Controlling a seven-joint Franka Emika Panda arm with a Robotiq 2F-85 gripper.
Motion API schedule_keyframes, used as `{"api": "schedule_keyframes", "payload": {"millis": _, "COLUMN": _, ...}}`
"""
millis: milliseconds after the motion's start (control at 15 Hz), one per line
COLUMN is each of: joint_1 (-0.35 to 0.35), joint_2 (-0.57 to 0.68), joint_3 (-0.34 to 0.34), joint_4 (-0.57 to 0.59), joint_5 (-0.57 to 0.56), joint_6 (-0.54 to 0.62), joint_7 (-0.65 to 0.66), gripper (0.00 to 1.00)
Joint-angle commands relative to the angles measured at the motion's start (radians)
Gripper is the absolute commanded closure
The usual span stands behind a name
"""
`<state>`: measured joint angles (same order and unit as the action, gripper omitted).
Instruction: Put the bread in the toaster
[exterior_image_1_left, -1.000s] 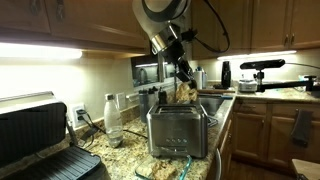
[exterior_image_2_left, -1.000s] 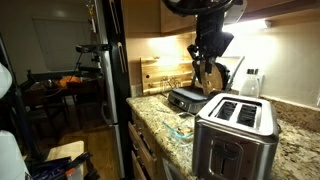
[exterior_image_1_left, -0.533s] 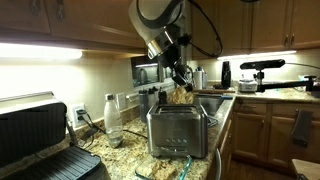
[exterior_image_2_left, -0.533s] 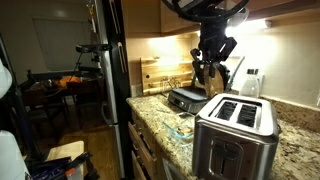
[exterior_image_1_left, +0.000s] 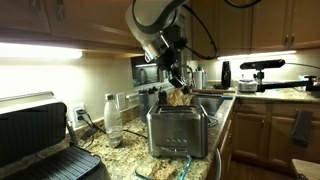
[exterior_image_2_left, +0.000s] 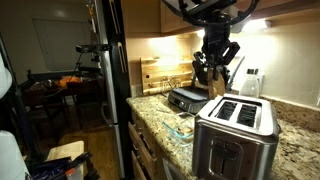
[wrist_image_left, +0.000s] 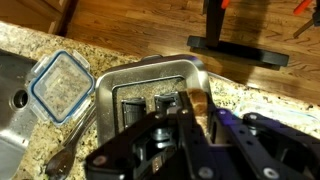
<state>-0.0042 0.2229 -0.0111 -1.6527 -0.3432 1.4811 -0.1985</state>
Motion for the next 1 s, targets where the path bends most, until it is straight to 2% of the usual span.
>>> {"api": "schedule_keyframes", "payload": {"millis": 0, "joint_1": -0.002, "joint_2": 0.020, "joint_3": -0.002, "joint_4": 0.034, "joint_5": -0.024, "joint_6": -0.039, "joint_7": -0.017, "gripper": 0.93}}
{"api": "schedule_keyframes", "payload": {"millis": 933, "joint_1": -0.004, "joint_2": 0.045, "joint_3": -0.008, "joint_4": 0.050, "joint_5": -0.049, "joint_6": -0.039, "joint_7": -0.016, "gripper": 0.93}}
